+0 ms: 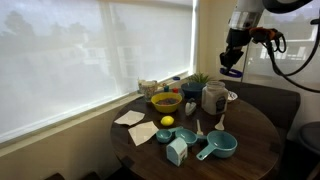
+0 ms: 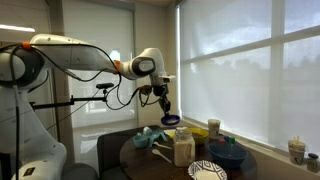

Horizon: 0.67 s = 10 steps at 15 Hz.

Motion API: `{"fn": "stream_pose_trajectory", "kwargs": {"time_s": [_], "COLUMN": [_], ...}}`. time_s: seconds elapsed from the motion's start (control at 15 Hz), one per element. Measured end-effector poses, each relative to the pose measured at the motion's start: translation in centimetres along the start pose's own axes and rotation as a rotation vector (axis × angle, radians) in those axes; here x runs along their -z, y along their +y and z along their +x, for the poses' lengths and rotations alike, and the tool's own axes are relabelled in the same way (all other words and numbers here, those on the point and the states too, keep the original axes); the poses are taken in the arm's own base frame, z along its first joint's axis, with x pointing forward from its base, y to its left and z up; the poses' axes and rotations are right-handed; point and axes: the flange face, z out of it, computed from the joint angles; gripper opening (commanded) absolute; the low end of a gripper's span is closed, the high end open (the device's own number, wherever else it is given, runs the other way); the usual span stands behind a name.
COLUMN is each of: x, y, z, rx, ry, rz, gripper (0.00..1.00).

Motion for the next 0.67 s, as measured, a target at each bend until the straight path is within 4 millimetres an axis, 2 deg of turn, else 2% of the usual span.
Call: {"fn": "stream_pose_trajectory", "kwargs": {"time_s": [0.67], "x": [-3.0], "y": [1.9], "z": [3.4], "rx": [0.035], "ry": [0.017], "rz": [0.244], "gripper": [0.01]}}
